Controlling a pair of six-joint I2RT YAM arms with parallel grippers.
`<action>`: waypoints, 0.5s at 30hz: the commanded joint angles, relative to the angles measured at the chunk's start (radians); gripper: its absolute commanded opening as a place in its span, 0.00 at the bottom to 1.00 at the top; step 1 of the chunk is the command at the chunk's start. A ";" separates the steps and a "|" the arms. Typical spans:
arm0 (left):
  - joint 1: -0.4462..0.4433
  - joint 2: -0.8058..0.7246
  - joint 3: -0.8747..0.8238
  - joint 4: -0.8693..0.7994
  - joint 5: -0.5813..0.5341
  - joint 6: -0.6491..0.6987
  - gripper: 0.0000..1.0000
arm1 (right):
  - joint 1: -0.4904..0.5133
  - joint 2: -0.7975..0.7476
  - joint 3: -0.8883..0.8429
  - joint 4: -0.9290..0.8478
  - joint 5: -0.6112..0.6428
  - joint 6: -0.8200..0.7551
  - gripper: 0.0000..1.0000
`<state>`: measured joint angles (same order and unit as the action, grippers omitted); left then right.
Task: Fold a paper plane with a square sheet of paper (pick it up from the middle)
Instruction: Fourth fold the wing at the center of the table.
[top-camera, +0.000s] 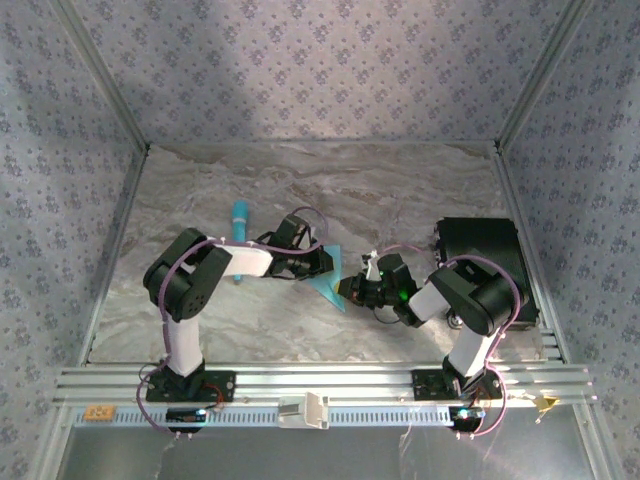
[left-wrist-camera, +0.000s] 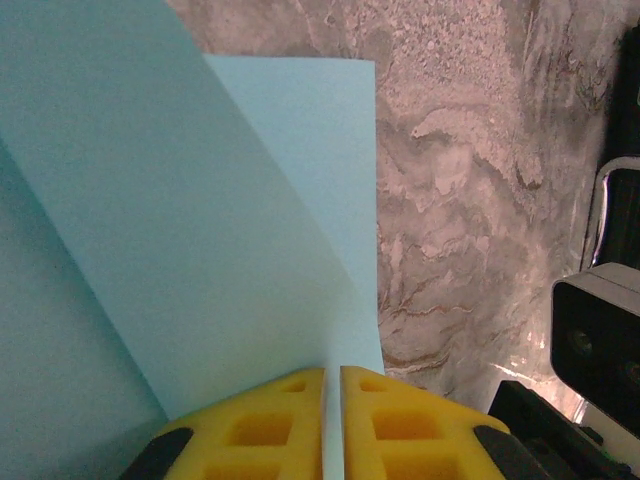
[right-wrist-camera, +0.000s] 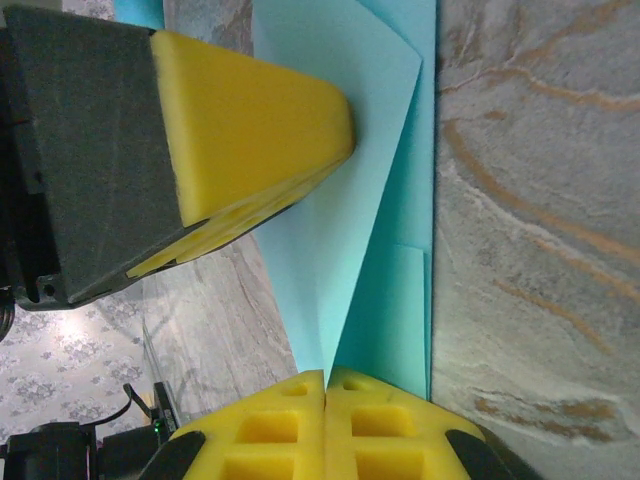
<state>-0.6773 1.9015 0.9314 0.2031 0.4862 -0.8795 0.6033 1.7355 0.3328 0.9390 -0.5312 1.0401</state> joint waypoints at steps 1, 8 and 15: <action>-0.007 0.036 0.017 -0.064 -0.008 0.031 0.12 | -0.019 -0.017 -0.006 -0.133 0.050 -0.001 0.04; -0.006 0.043 0.019 -0.071 -0.006 0.033 0.12 | -0.001 -0.126 0.022 -0.317 0.060 -0.071 0.21; -0.005 0.050 0.022 -0.063 0.004 0.031 0.12 | 0.020 -0.164 0.057 -0.434 0.049 -0.122 0.28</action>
<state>-0.6773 1.9141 0.9497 0.1860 0.5018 -0.8722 0.6109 1.5784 0.3698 0.6445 -0.4931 0.9649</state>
